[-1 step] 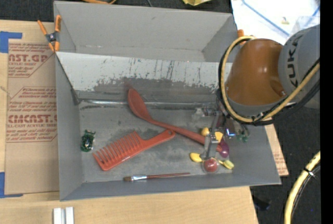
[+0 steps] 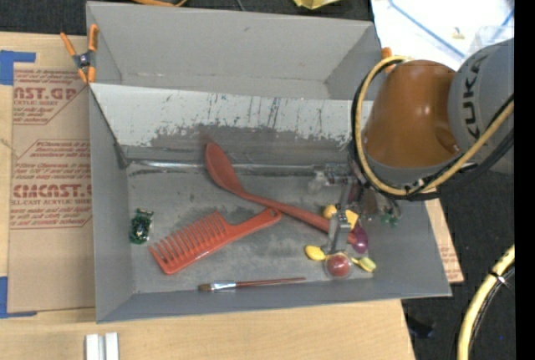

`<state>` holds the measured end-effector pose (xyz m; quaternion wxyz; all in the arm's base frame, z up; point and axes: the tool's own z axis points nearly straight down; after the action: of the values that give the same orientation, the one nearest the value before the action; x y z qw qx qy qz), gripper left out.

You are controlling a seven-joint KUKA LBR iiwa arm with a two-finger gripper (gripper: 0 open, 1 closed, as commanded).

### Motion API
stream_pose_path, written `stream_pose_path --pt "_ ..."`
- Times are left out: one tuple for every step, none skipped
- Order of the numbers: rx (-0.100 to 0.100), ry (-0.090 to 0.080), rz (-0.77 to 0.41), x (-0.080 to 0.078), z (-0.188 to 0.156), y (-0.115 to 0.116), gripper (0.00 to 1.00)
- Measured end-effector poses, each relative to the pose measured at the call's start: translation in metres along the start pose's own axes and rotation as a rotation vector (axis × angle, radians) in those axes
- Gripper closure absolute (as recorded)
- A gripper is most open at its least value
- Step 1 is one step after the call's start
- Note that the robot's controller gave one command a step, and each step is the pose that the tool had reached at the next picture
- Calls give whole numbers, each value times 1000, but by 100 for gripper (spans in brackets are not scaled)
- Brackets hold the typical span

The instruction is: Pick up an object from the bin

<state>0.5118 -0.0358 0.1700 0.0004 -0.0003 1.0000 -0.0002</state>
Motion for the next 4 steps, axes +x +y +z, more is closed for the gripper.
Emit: stream_pose_path --pt "1 2 -122 -34 103 -91 0" --pt "-3 -11 -18 -37 100 -91 0" --pt "1 -4 -120 -36 100 -88 0" --pt "-4 -12 -19 -37 100 -90 0"
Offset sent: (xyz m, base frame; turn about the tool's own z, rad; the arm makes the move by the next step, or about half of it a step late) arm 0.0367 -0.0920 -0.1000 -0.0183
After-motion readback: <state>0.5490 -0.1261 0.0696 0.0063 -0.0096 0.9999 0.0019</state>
